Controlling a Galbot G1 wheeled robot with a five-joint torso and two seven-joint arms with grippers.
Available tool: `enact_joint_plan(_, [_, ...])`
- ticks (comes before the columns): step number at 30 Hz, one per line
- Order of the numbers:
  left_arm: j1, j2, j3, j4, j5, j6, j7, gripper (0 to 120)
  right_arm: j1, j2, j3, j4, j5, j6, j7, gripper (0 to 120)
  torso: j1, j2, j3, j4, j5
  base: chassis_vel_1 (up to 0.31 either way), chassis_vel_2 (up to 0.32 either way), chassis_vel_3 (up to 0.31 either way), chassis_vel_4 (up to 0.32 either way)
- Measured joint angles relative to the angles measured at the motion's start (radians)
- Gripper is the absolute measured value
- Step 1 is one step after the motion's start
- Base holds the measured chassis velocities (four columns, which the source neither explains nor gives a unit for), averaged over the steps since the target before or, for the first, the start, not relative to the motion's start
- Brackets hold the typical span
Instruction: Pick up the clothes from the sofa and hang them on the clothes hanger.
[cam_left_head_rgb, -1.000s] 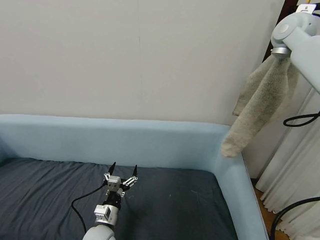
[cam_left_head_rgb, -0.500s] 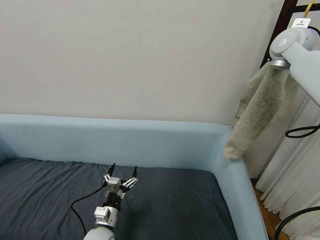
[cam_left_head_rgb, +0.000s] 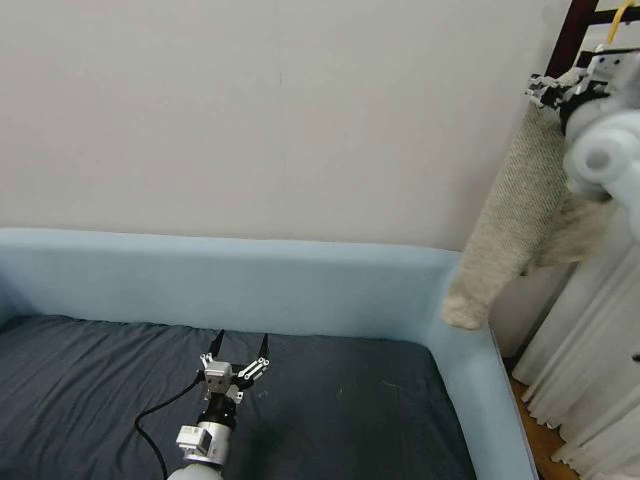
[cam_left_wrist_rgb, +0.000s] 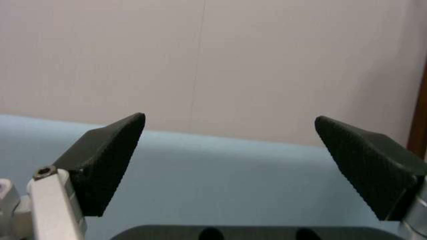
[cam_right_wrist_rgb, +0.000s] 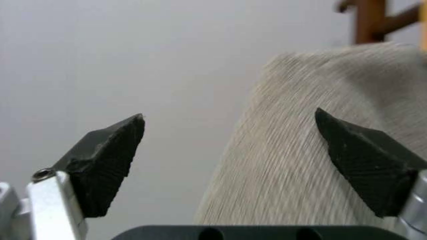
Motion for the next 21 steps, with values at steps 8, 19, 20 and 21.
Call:
enact_joint_plan(8, [0.177,-0.123,-0.142,-0.129,0.001,-0.025,0.03,100,-0.612,0.205,0.264,0.168,-0.262,0.165,-0.178,100,0.0,0.0,0.0,0.0032,-0.0011,0.0,0.0,0.0,0.0])
enact_joint_plan(19, [0.267,-0.151,-0.187,-0.127,0.062,-0.069,0.068,100,-1.126,0.537,0.502,0.1,-0.686,0.342,-0.442,100,0.0,0.0,0.0,0.0011,-0.001,0.0,0.0,0.0,0.0])
enact_joint_plan(20, [0.272,-0.154,-0.181,-0.129,0.072,-0.066,0.068,100,-1.163,0.564,0.532,0.112,-0.72,0.333,-0.424,100,0.0,0.0,0.0,0.0015,-0.0011,0.0,0.0,0.0,0.0])
enact_joint_plan(21, [0.275,-0.157,-0.173,-0.131,0.08,-0.064,0.067,100,-1.191,0.584,0.556,0.123,-0.75,0.323,-0.405,100,0.0,0.0,0.0,0.0016,-0.0012,0.0,0.0,0.0,0.0])
